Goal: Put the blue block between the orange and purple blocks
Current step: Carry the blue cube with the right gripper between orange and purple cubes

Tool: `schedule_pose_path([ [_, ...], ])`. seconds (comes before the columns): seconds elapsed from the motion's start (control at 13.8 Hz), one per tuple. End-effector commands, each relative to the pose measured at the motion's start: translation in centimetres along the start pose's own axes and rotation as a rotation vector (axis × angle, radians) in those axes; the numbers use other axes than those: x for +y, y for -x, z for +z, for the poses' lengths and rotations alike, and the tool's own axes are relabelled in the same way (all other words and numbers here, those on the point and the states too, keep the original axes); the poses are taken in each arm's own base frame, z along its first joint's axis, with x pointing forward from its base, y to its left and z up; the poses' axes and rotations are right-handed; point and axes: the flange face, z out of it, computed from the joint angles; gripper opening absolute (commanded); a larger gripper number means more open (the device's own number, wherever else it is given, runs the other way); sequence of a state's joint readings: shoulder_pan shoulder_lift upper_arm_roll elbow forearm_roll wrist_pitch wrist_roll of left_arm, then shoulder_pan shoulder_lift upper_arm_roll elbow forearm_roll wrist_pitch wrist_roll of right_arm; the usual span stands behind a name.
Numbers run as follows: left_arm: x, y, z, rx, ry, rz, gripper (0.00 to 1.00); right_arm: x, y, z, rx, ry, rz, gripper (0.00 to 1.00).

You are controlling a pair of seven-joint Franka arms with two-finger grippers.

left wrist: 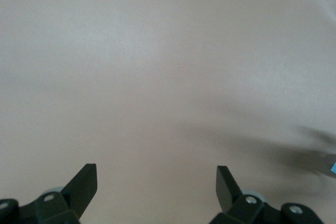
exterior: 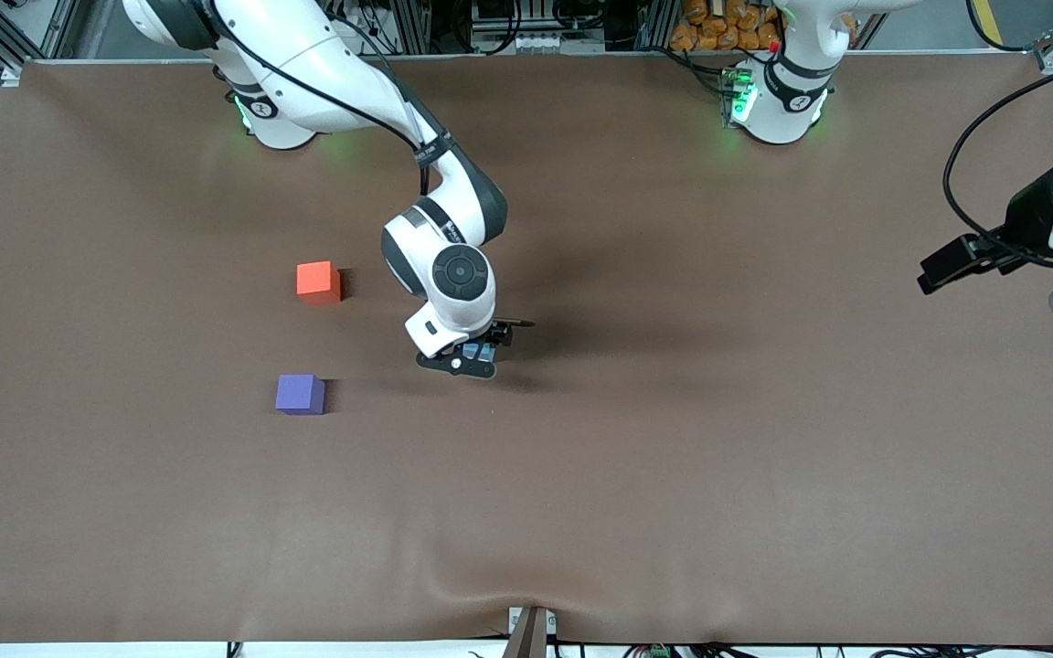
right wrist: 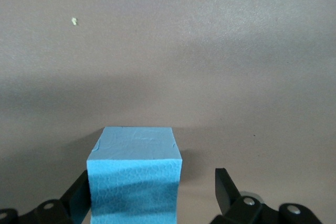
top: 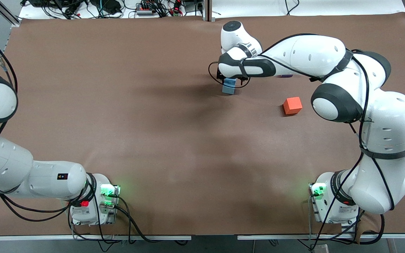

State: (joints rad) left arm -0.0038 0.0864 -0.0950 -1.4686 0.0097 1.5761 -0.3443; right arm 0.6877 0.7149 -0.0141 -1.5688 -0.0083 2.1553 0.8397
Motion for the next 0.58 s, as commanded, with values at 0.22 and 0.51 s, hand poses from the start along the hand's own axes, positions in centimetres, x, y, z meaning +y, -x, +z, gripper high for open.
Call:
schedule_pose_path([
  [0.22,-1.1,5.3,-2.0,0.030,-0.004,0.060,1.00,-1.5,0.7,-0.6,0.058,-0.011,0.126,0.20],
  [0.51,-1.1,5.2,-2.2,0.043,-0.001,0.080,1.00,2.8,-2.3,-7.9,0.103,-0.005,0.201,0.20],
])
